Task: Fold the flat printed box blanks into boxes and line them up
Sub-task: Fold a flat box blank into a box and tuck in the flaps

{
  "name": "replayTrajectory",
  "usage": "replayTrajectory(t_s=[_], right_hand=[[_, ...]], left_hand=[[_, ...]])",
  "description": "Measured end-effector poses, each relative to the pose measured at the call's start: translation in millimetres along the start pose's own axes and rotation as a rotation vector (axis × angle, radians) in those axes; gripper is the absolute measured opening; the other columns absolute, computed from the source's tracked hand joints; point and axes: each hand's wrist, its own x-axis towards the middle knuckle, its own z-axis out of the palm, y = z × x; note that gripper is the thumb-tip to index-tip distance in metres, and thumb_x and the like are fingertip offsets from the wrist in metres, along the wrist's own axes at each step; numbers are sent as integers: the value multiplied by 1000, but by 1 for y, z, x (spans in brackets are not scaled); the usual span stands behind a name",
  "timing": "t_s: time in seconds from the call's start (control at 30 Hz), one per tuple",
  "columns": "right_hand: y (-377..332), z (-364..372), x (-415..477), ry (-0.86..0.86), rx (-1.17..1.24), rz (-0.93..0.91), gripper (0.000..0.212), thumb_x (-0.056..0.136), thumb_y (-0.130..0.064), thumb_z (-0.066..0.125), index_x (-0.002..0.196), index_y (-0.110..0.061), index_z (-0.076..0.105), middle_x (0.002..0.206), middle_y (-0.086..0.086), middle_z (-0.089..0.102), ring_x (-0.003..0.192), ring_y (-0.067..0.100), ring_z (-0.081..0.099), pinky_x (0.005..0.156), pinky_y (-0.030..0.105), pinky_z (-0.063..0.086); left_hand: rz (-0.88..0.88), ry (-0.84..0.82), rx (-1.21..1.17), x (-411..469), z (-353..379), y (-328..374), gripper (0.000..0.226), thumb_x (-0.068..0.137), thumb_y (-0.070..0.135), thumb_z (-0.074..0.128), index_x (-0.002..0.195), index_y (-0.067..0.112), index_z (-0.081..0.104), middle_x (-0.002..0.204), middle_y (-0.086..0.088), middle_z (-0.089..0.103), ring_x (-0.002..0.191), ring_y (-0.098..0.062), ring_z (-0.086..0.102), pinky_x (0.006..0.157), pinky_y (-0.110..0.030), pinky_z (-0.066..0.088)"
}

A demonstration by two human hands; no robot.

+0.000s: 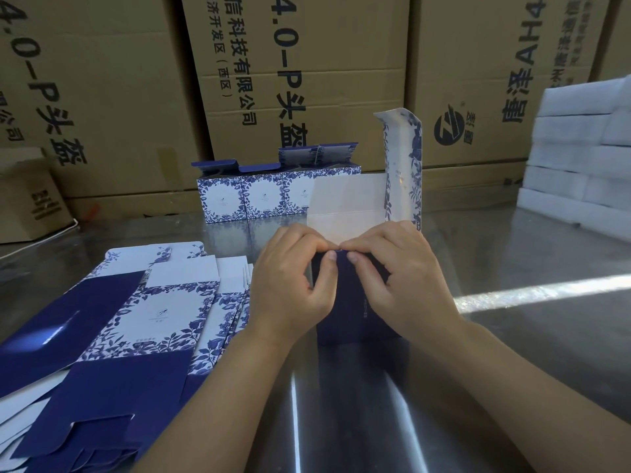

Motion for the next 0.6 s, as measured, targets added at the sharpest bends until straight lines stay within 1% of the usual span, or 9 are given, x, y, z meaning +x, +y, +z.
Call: replayTrajectory(t_s=[0.23, 0.4, 0.47, 0.53, 0.6], right_hand=[[-1, -1, 0, -14, 6, 11, 15, 85, -7, 61, 92, -12, 73, 77, 4, 60, 73, 20, 49, 73, 34, 39], [1, 1, -1, 46, -10, -41, 16, 86, -11, 58, 91, -10, 73, 77, 4, 60, 75, 21, 51, 74, 32, 41], [1, 1, -1, 100, -86, -64, 13, 84, -13, 62, 90, -12, 74, 79, 2, 61, 80, 19, 50, 78, 28, 38], [2, -1, -1, 148, -225, -70, 11, 83, -19, 65, 88, -18, 75, 82, -2, 63, 84, 16, 47, 82, 26, 29], [4, -3, 0, 169, -319, -56, 10, 81, -22, 66, 86, -23, 75, 82, -6, 65, 85, 15, 46, 82, 26, 23]], left_hand=[[-13, -12, -1, 0, 0, 0, 21, 84, 17, 50, 73, 4, 63, 75, -3, 60, 72, -23, 54, 64, -36, 44], [-15, -17, 6, 0, -1, 0, 22, 84, 19, 51, 75, 5, 65, 76, -2, 61, 72, -23, 55, 65, -34, 44], [-16, -26, 19, 1, -2, -1, 23, 84, 20, 50, 76, 6, 67, 76, -2, 62, 73, -23, 55, 65, -33, 44], [-22, -39, 32, 2, -4, -2, 24, 85, 20, 49, 77, 6, 67, 77, -2, 62, 74, -22, 54, 66, -31, 43], [-31, -44, 48, 3, -6, -4, 23, 85, 20, 49, 77, 7, 66, 77, -1, 62, 75, -21, 54, 67, -28, 42]])
